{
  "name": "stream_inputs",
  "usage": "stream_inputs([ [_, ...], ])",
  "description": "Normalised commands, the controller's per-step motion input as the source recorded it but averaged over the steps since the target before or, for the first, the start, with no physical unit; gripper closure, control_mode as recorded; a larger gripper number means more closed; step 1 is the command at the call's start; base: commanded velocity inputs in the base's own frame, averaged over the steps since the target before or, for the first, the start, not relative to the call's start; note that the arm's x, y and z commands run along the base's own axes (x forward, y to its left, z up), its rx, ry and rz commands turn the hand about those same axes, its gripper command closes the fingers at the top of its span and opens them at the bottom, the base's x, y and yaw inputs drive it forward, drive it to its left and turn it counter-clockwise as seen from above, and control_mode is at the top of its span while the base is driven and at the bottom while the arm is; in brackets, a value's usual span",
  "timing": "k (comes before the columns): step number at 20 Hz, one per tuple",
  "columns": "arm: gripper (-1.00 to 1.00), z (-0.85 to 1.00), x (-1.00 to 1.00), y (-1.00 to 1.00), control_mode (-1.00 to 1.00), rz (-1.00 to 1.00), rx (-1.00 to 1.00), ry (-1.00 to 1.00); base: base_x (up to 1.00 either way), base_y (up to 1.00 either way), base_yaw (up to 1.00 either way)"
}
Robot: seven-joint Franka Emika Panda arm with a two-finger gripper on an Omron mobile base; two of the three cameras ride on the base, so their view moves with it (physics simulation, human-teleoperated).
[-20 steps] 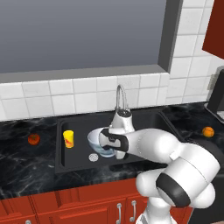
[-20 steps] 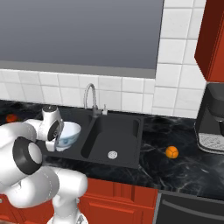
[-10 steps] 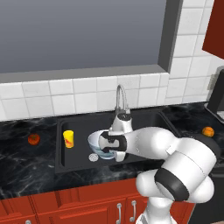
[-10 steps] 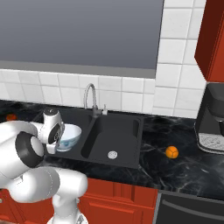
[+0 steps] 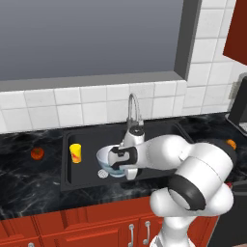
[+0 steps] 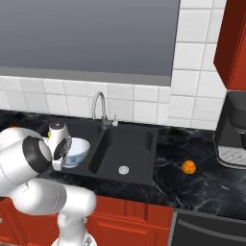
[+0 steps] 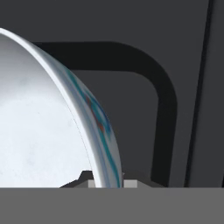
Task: Remove the tomato and orange from the sink. Then move the bowl and cup from the counter to the sink for washing.
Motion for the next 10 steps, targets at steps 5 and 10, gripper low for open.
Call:
stream_inputs([
  [5,1.0,-0.07,0.1,0.02,-1.0,0.0,0.0,0.0,0.0,0.0,0.0],
  [10,1.0,-0.07,0.08,0.0,-1.0,0.0,0.0,0.0,0.0,0.0,0.0],
])
